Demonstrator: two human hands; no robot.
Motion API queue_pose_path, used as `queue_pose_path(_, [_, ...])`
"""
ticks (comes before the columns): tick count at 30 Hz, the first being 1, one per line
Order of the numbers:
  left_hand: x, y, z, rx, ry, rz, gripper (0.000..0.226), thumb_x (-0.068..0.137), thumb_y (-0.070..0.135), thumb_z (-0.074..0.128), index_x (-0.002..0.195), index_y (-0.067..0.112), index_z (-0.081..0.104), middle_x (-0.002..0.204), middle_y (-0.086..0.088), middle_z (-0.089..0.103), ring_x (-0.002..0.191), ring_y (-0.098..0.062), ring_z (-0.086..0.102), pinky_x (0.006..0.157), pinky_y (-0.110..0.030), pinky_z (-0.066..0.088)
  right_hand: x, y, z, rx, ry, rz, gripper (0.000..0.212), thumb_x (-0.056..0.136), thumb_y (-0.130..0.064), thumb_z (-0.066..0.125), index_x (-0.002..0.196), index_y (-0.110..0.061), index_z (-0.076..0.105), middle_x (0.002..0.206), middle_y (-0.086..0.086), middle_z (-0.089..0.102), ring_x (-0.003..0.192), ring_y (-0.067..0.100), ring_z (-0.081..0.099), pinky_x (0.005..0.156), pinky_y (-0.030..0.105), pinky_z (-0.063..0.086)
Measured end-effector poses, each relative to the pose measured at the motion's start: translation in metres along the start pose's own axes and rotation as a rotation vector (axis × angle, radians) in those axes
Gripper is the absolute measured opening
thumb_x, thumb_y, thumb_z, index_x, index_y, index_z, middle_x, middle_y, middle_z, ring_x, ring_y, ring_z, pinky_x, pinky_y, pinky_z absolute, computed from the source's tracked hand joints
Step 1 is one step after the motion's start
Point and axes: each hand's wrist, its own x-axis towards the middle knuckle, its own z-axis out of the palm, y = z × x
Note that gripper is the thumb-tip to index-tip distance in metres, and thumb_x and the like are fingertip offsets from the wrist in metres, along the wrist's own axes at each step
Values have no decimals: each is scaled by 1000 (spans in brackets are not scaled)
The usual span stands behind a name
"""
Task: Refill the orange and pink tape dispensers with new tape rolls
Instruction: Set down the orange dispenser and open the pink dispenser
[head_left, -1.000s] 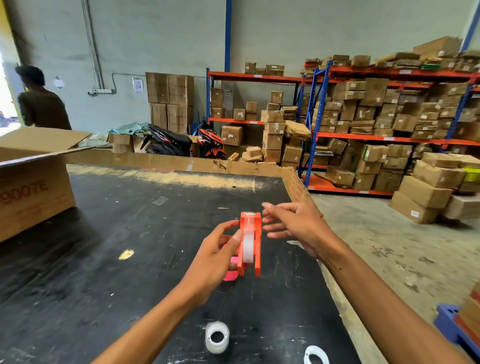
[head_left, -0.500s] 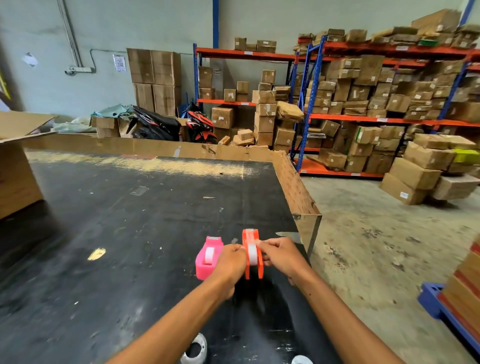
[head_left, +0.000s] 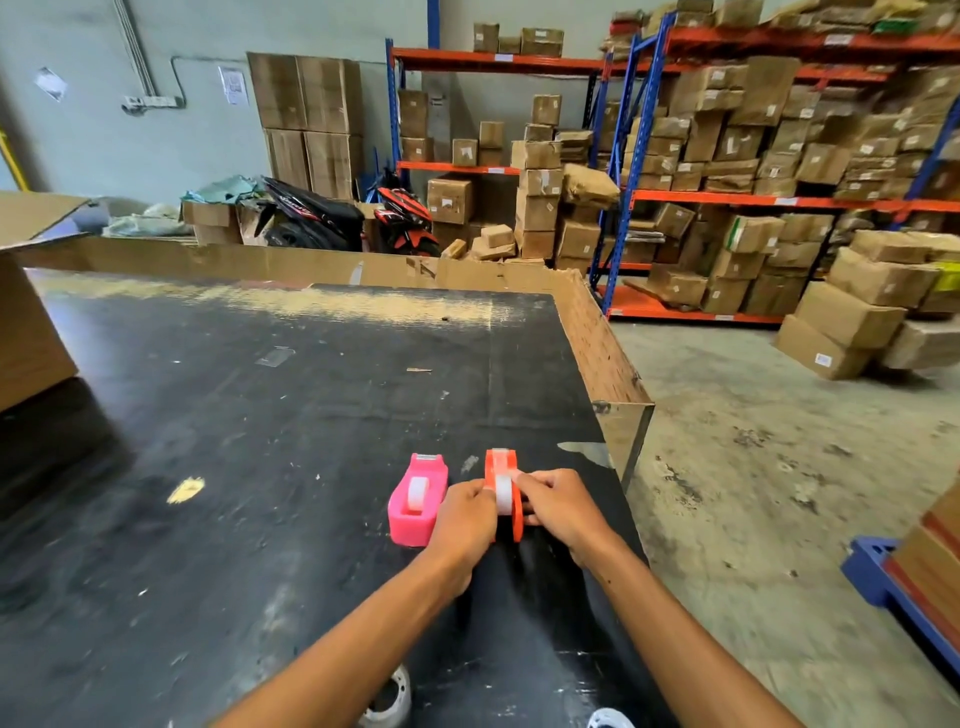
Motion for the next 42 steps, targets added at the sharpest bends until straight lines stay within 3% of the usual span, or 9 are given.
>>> queue_pose_path(10, [-16,-3,-9,106,11,45,28,94,10,36,87,5,63,86,-15,65,78,-18,54,79,-40,50,-19,-4,-2,-15,-16,8,31,93,-26,54,88,-2,72,95,19,73,90,24,71,73,29,59])
queue_pose_path(13, [-24,-2,-17,148,10,73,27,95,7,39,74,21,49,75,-2,51,70,-11,45,69,-26,39,-24,-9,-2,-113,137,-107,27,90,-25,57,87,-4,73,85,11,72,85,20,68,79,36,57])
queue_pose_path(16, [-29,3,-37,176,69,174,16,92,4,51,98,16,59,86,2,59,81,-11,54,71,-21,44,-29,-28,-1,-157,254,-287,18,88,-18,61,98,-9,74,93,1,71,90,12,64,75,21,47])
queue_pose_path(20, [-26,3,-74,435,164,285,45,79,8,64,123,7,59,113,-10,62,98,-18,57,86,-23,43,-32,-55,20,-307,132,-416,23,84,-14,67,104,-6,72,98,5,73,84,8,62,74,13,43])
queue_pose_path(24, [-20,-4,-103,661,41,233,68,64,35,69,124,5,55,118,-12,63,111,-28,58,96,-34,44,-30,-72,50,-673,-122,-365,32,80,-14,65,112,-10,69,105,12,71,96,23,64,75,21,40])
queue_pose_path(27, [-7,-14,-116,694,-18,295,50,61,48,70,102,21,66,78,6,68,72,-11,59,86,-41,53,-27,-82,71,-874,-224,-203,34,78,-10,59,112,-14,67,98,13,62,82,27,56,69,27,38])
queue_pose_path(34, [6,-19,-123,832,18,387,48,64,64,69,91,24,67,76,4,69,74,-17,61,67,-33,48,-27,-94,93,-1071,-102,-126,29,81,-12,58,110,-9,61,122,13,61,113,32,60,78,31,37])
queue_pose_path(37, [9,-22,-124,841,29,387,48,63,62,69,86,21,66,79,2,71,77,-19,63,65,-32,46,-35,-96,99,-1122,-53,-204,17,77,-3,54,90,-11,60,112,17,66,108,36,62,75,34,38])
queue_pose_path(42, [13,-26,-126,871,20,352,52,65,62,68,96,21,63,94,0,71,90,-23,63,68,-34,46,-50,-82,95,-991,104,-313,19,80,-15,54,96,-8,63,104,13,69,101,35,61,70,35,40])
